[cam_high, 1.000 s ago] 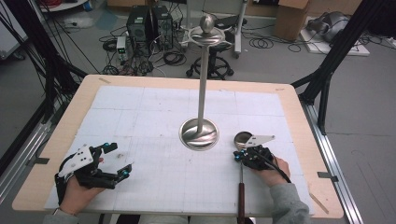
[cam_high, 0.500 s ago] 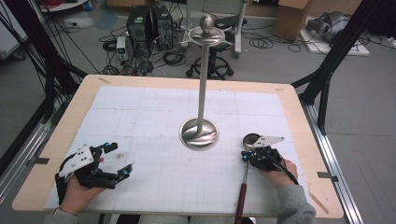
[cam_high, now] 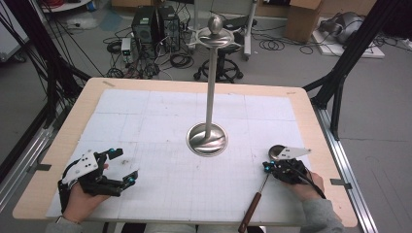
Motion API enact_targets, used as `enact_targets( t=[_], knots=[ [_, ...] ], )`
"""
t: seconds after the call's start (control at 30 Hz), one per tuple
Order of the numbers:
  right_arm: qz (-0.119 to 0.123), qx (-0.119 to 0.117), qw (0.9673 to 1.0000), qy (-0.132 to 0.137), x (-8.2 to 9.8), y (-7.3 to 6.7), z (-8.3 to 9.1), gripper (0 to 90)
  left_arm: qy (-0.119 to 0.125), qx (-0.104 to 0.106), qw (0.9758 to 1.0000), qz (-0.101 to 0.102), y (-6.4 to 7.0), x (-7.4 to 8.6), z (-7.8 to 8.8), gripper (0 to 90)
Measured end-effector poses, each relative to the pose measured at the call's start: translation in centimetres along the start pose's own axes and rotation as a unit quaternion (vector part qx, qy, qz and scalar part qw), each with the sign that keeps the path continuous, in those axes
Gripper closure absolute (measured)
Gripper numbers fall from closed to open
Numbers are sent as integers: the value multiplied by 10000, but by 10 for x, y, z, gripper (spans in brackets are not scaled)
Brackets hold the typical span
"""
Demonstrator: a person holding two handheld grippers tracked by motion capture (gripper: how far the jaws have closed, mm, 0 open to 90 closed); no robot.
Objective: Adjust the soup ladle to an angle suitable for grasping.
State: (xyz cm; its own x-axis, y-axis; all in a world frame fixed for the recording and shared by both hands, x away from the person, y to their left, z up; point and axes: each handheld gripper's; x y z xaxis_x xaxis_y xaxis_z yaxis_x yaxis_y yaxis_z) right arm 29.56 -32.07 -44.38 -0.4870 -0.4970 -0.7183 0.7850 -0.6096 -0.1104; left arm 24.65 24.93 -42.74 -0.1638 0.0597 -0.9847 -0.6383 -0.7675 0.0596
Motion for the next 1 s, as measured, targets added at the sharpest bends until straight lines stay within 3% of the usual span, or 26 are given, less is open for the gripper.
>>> enact_targets(
  t=[0.3, 0.37, 0.43, 0.5, 0.57, 0.7, 0.83, 1.0],
  knots=[
    [69, 76, 9999, -41, 8, -4, 9, 900, 9, 1, 10000, -1, 0, 0, -1, 17],
    [157, 88, 9998, 114, 6, -6, 11, 900, 10, 14, 10000, 1, 0, 0, -1, 17],
    [99, -84, 9988, 462, 1, -11, 17, 900, -1, 29, 10000, -2, 0, 0, -2, 17],
    [163, -227, 9976, 629, -2, -20, 21, 900, -13, 13, 10000, -3, 0, 0, -2, 17],
    [383, -408, 9965, 615, -2, -35, 22, 900, -7, 15, 10000, 8, 0, 0, -3, 18],
    [573, -582, 9953, 526, 5, -53, 26, 900, 26, 25, 10000, 2, 1, -1, -3, 18],
    [569, -759, 9941, 521, 18, -67, 35, 900, 20, 44, 10000, 1, 1, -1, -5, 18],
    [528, -978, 9924, 524, 34, -72, 42, 900, -16, 63, 10000, -19, 2, -1, -9, 18]
  ],
)
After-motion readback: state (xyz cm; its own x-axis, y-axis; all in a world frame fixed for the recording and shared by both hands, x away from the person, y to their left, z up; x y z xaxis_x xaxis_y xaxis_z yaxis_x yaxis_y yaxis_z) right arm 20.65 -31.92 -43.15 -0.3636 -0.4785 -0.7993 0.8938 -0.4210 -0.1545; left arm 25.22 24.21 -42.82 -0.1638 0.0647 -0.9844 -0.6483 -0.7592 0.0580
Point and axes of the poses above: each handheld gripper's, and its own axes: z roughly backward along the jaws, x roughly out of its underside, y roughly to its right, and after that the axes turned 10 degrees about -x, right-handed
